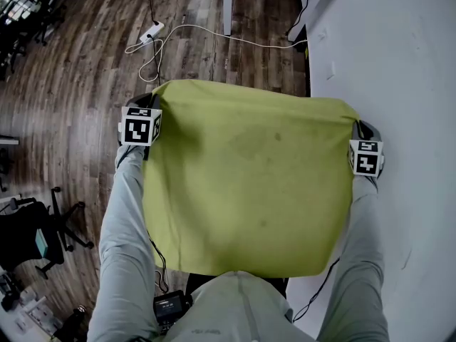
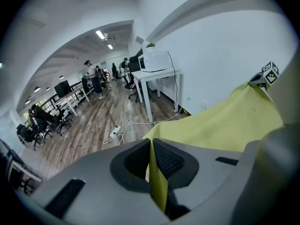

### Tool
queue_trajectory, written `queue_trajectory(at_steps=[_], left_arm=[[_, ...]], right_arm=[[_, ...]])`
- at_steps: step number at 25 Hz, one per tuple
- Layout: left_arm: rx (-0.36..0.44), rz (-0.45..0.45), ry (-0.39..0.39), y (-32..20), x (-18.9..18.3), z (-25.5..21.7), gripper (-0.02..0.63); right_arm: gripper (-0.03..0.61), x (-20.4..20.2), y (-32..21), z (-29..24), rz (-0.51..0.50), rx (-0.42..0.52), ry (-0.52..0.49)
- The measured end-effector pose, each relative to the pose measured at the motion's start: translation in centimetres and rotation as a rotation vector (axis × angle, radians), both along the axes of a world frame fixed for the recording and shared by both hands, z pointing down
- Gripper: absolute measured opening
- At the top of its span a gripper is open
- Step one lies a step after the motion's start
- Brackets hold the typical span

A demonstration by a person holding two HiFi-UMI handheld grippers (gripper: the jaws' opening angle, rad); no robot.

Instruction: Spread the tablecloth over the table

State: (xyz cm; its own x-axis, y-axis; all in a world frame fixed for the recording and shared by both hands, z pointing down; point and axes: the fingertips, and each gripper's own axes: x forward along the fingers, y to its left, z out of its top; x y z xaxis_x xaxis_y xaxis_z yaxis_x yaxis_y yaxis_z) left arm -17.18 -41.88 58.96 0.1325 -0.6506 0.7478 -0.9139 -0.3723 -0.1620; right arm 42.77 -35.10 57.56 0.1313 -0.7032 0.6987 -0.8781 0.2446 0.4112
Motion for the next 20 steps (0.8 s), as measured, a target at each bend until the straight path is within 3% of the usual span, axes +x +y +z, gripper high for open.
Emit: queue_trajectory(at_steps=[3,6,9,20], left_arm=[[-0.039,0.026,-0.036,0.3,0.2,1.5,0.043],[-0.033,0.04,-0.088,1.0,-0.7,2.6,0.112],[-0.049,-0.034,-0.041,1.8,-2.5,3.1,0.138],[-0.077,-0.067,0.059,6.7,-2.8,3.7,0.156]], right_arm=[[0.029,0.1,0.7,1.8,0.02,-0.068,-0.013],[0.08,0.7,2.0,3.7,0.068,-0.127,-0.07],[0.139,1.3,3.1,4.0,0.107,-0.113,-0.159],[0.126,-1.8,6.3,4.3,0.07,-0.083,-0.233]])
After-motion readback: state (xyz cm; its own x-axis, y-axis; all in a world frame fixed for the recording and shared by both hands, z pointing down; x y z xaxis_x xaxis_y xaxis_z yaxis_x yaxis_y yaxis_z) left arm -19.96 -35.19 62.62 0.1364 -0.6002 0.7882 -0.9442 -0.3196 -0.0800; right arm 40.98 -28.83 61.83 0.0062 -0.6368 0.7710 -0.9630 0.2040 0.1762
